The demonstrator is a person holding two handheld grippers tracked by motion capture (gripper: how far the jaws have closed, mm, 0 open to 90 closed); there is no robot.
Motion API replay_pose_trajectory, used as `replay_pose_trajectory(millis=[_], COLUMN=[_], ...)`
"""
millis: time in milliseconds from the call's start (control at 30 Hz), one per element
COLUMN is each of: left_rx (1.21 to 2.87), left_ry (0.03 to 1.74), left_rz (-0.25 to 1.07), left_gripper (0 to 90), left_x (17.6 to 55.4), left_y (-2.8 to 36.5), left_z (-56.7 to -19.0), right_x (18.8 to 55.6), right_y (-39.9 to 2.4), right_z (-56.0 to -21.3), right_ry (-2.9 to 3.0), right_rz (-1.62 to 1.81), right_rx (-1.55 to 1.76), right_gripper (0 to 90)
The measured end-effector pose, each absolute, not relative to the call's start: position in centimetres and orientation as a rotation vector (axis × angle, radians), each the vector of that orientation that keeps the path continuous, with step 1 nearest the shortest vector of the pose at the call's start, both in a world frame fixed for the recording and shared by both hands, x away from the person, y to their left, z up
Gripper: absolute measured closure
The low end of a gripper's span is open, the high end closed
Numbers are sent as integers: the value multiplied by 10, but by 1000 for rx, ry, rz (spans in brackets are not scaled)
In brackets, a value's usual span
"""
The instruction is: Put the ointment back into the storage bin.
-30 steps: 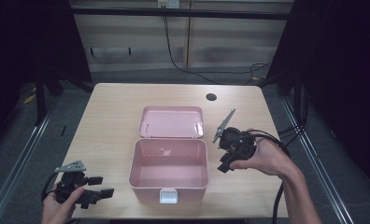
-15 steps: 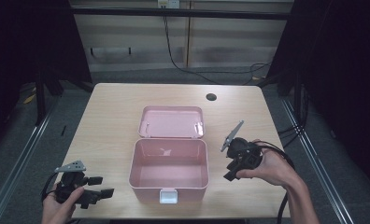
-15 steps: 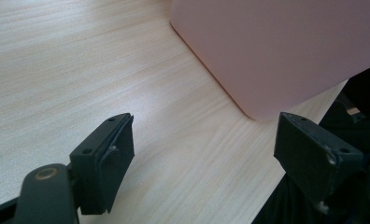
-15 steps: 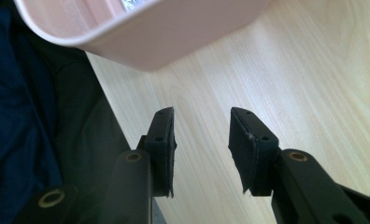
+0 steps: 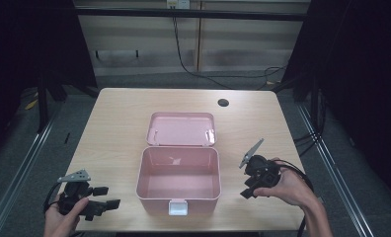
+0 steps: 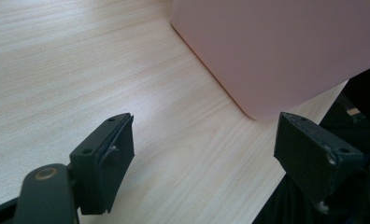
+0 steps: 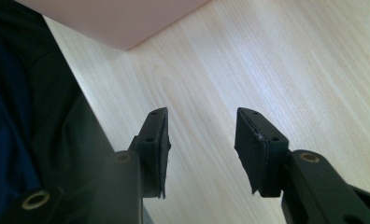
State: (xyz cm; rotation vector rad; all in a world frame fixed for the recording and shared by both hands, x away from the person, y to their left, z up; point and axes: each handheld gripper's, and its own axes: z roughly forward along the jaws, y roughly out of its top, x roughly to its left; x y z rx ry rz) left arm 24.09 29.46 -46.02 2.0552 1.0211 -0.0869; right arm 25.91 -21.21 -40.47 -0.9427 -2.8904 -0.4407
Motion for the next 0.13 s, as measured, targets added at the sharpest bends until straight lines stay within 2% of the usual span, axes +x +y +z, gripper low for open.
replay_pose_trajectory(millis=[133], left_rx=[2049], left_ry=[1027], left_rz=[-87], left_gripper=[199], left_x=[240], left_y=[294], left_z=[-460], right_x=[259], right_y=[-215], right_z=[-417], right_ry=[-2881], right_rz=[-444], right_rx=[-943], right_gripper=[527])
